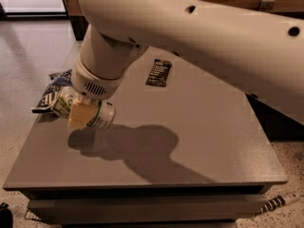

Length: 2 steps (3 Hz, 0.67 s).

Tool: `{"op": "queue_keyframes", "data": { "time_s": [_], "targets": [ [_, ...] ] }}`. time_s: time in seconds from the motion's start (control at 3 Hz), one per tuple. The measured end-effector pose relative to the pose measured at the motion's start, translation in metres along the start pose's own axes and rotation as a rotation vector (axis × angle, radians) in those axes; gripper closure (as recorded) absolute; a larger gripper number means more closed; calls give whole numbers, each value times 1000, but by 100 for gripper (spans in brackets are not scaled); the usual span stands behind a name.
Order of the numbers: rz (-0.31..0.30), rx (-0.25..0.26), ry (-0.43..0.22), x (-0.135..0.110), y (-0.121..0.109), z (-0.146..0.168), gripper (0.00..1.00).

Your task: Knock 7up can over

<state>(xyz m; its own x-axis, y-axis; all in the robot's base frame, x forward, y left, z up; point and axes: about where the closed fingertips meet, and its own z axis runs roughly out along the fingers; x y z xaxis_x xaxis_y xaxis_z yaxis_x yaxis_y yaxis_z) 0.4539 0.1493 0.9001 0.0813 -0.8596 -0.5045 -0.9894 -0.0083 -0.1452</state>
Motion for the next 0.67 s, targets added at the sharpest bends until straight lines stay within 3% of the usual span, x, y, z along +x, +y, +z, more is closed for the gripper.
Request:
{"op": "queue_keyframes", "data": {
  "time_s": [0.67],
  "targets": [
    [34, 7, 167, 21, 6, 30, 100]
  ]
}}
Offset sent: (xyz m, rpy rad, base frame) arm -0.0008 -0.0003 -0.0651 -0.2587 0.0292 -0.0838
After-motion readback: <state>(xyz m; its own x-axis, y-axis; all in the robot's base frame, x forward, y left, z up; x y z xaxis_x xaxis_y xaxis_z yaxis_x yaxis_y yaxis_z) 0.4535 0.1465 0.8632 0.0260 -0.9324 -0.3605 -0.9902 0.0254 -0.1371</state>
